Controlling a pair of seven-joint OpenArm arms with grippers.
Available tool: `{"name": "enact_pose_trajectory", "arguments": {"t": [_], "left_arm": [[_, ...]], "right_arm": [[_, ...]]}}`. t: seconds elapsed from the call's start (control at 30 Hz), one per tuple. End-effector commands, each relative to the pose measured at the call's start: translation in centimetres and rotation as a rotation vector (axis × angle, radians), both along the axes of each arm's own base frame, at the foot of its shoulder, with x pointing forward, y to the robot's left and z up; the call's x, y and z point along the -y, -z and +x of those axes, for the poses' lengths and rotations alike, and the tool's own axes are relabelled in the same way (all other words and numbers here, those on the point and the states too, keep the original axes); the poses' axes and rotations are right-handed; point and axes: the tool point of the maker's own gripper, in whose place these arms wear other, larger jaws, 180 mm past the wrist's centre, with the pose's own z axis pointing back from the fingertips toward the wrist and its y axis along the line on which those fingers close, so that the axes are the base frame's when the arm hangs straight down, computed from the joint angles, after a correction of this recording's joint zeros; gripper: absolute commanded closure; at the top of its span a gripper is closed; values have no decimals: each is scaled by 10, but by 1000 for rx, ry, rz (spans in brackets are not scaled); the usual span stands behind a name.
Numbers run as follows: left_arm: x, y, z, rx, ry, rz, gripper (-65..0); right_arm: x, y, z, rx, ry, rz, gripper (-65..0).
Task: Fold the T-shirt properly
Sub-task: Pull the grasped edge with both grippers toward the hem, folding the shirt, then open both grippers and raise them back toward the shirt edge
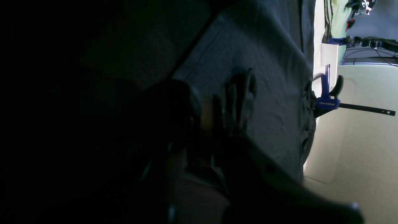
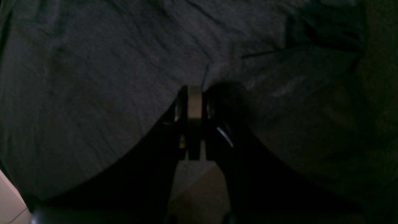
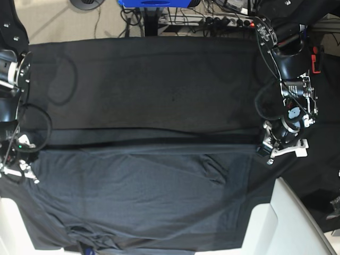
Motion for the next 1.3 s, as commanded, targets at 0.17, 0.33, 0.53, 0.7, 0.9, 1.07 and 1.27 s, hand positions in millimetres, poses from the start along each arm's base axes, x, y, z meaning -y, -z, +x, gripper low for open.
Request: {"name": "enact_pose_trajectory", "arguments": {"t": [0.17,0.33,0.53,0.7,0.9,1.07,1.27], "left_arm": [[-3,-23,22,86,-5,48,0],[-4,-34,32,114,-13,45,-268],[-46,-64,44,197,-150,16,-405],[-67,-93,52,252,-152,65,-433],[-69,-92,1,198,-19,247,-425],[-62,-48,-60,46,88,324,-153],[-66,-13,-112,-76,105,327,0]], "right_arm": [[12,-23,19,62,8,-34,-176],[23,-27,24,102,36,-82,-273],[24,-52,44,330,-71,-205,-272],[7,-95,51,595,-163,-327,-270],[-7,-95,4,573,-264,-362,-270],[-12,-64,-24,486,-220,-264,-140],[-9,-26,-23,353,-167,-122,-3]]}}
